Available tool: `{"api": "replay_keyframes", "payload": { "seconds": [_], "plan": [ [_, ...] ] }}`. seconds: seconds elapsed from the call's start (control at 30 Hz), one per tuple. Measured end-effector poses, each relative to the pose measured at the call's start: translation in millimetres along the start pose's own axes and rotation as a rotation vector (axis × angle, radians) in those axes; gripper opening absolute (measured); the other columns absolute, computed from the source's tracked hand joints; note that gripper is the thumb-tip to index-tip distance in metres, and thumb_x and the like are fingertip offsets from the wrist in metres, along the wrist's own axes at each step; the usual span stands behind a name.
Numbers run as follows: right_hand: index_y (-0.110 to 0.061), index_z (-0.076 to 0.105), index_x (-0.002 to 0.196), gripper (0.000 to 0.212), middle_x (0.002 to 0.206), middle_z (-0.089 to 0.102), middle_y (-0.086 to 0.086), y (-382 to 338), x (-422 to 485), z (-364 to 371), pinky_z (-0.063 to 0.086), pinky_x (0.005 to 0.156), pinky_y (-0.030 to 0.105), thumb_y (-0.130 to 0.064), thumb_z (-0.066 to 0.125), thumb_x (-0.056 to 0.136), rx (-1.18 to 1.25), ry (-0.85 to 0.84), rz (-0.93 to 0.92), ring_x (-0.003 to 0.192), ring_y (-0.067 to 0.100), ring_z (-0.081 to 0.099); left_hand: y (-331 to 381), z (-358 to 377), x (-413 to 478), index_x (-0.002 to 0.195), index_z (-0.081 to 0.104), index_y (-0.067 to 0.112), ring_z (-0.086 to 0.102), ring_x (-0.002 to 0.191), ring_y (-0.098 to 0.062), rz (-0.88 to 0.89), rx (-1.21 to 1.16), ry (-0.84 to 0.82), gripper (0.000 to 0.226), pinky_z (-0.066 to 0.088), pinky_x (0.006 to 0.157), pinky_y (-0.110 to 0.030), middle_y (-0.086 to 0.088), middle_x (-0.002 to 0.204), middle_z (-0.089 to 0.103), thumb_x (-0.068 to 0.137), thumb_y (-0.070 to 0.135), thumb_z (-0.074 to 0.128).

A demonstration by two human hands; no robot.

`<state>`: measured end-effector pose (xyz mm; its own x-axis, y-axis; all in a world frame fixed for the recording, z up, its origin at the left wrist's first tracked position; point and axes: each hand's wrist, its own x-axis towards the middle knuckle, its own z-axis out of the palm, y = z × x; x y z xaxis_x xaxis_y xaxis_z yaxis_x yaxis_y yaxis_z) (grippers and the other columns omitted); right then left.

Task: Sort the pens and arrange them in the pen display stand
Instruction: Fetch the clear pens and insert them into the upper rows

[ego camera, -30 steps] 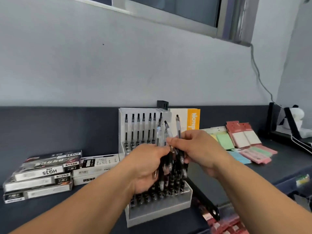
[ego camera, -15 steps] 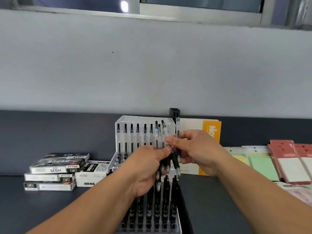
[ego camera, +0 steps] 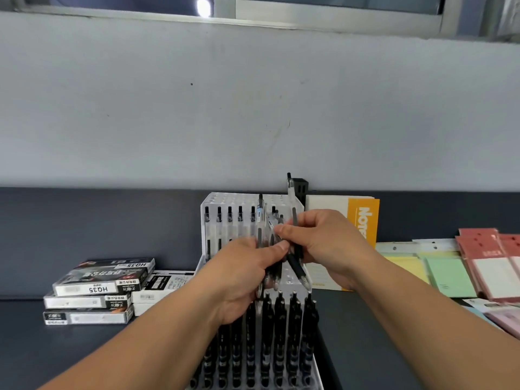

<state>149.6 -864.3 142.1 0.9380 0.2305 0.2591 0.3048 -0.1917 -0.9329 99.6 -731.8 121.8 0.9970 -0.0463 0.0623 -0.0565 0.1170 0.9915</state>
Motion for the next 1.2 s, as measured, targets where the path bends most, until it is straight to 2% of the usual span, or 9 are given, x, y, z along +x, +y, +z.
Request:
{"api": "replay_keyframes", "payload": {
  "seconds": [0.1, 0.2, 0.4, 0.53, 0.67, 0.77, 0.87, 0.97, 1.2],
  "plan": [
    [-0.001, 0.07, 0.087, 0.015, 0.071, 0.071, 0.009, -6.9, -2.3, 1.1, 0.06, 0.063, 0.032, -0.013, 0.077, 0.08, 0.089, -0.014, 0.006, 0.061, 0.019, 0.066, 2.6, -6.6, 6.0, 0.091, 0.068, 0.007, 0.055, 0.062, -0.01, 0.055, 0.183, 0.011, 0.016, 0.042, 0.054, -0.024, -0.006, 0.08, 0.067, 0.094, 0.019, 0.059],
    [-0.004, 0.072, 0.086, 0.011, 0.076, 0.074, 0.011, -8.2, -4.2, 4.0, 0.058, 0.059, 0.028, -0.011, 0.077, 0.079, 0.074, -0.005, -0.02, 0.062, 0.017, 0.068, 3.9, -8.9, 6.9, 0.096, 0.069, 0.014, 0.058, 0.073, -0.009, 0.106, 0.299, 0.004, 0.015, 0.041, 0.064, -0.024, -0.004, 0.09, 0.072, 0.095, 0.023, 0.057],
    [-0.013, 0.072, 0.077, 0.005, 0.068, 0.073, -0.001, -8.9, -4.1, 15.1, 0.048, 0.049, 0.015, -0.01, 0.075, 0.081, 0.084, 0.018, -0.065, 0.057, 0.004, 0.066, 0.7, -12.6, 9.3, 0.09, 0.06, 0.018, 0.041, 0.053, -0.013, 0.194, 0.483, 0.154, 0.021, 0.037, 0.057, -0.034, 0.005, 0.058, 0.051, 0.086, 0.036, 0.052],
    [-0.006, 0.072, 0.083, 0.01, 0.073, 0.073, 0.005, -13.6, -3.8, 21.1, 0.055, 0.054, 0.024, -0.016, 0.072, 0.085, 0.176, -0.008, -0.037, 0.06, 0.01, 0.068, 4.0, -18.1, 7.8, 0.088, 0.055, 0.015, 0.033, 0.04, -0.006, 0.284, 0.504, 0.248, 0.012, 0.031, 0.043, -0.021, 0.01, 0.051, 0.042, 0.09, 0.026, 0.051],
    [-0.02, 0.075, 0.084, 0.035, 0.086, 0.072, -0.004, -13.9, 3.0, 15.6, 0.052, 0.074, 0.028, -0.048, 0.055, 0.092, -0.221, 0.097, -0.065, 0.081, 0.01, 0.066, 5.9, -28.2, 4.2, 0.123, 0.05, 0.027, 0.041, 0.042, -0.001, 0.404, 0.662, 0.239, 0.03, 0.037, 0.042, -0.015, 0.004, 0.064, 0.055, 0.093, 0.025, 0.049],
    [-0.009, 0.073, 0.086, 0.041, 0.064, 0.061, 0.0, -9.4, 6.4, 10.7, 0.04, 0.054, 0.015, -0.046, 0.056, 0.092, -0.373, 0.142, -0.124, 0.058, 0.009, 0.055, 5.4, -31.0, -3.3, 0.143, 0.029, 0.038, 0.048, 0.05, -0.002, 0.425, 0.731, 0.198, 0.054, 0.041, 0.045, -0.013, 0.005, 0.072, 0.06, 0.095, 0.022, 0.046],
    [-0.017, 0.072, 0.098, 0.02, 0.077, 0.065, -0.005, -4.6, 11.2, 4.7, 0.052, 0.07, 0.022, -0.034, 0.063, 0.091, -0.45, 0.148, -0.143, 0.07, 0.009, 0.06, 3.8, -34.7, -9.0, 0.146, 0.014, 0.047, 0.041, 0.04, -0.004, 0.425, 0.759, 0.179, 0.065, 0.037, 0.041, -0.017, 0.009, 0.056, 0.054, 0.095, 0.02, 0.045],
    [-0.022, 0.065, 0.101, 0.01, 0.087, 0.067, -0.007, -7.9, 10.6, -0.8, 0.048, 0.062, 0.018, -0.019, 0.063, 0.092, -0.45, 0.097, -0.108, 0.078, 0.013, 0.068, 2.5, -38.5, -9.5, 0.145, 0.006, 0.052, 0.035, 0.036, -0.007, 0.451, 0.812, 0.19, 0.073, 0.034, 0.042, -0.018, 0.01, 0.039, 0.042, 0.093, 0.017, 0.045],
    [-0.022, 0.062, 0.098, 0.01, 0.098, 0.069, 0.001, -8.8, 18.9, 2.6, 0.052, 0.089, 0.033, -0.026, 0.066, 0.09, -0.695, 0.13, -0.135, 0.092, 0.019, 0.066, 5.9, -40.4, -4.9, 0.145, 0.001, 0.053, 0.039, 0.039, -0.007, 0.547, 0.937, 0.23, 0.078, 0.033, 0.043, -0.02, 0.008, 0.048, 0.043, 0.092, 0.018, 0.046]
  ]
}}
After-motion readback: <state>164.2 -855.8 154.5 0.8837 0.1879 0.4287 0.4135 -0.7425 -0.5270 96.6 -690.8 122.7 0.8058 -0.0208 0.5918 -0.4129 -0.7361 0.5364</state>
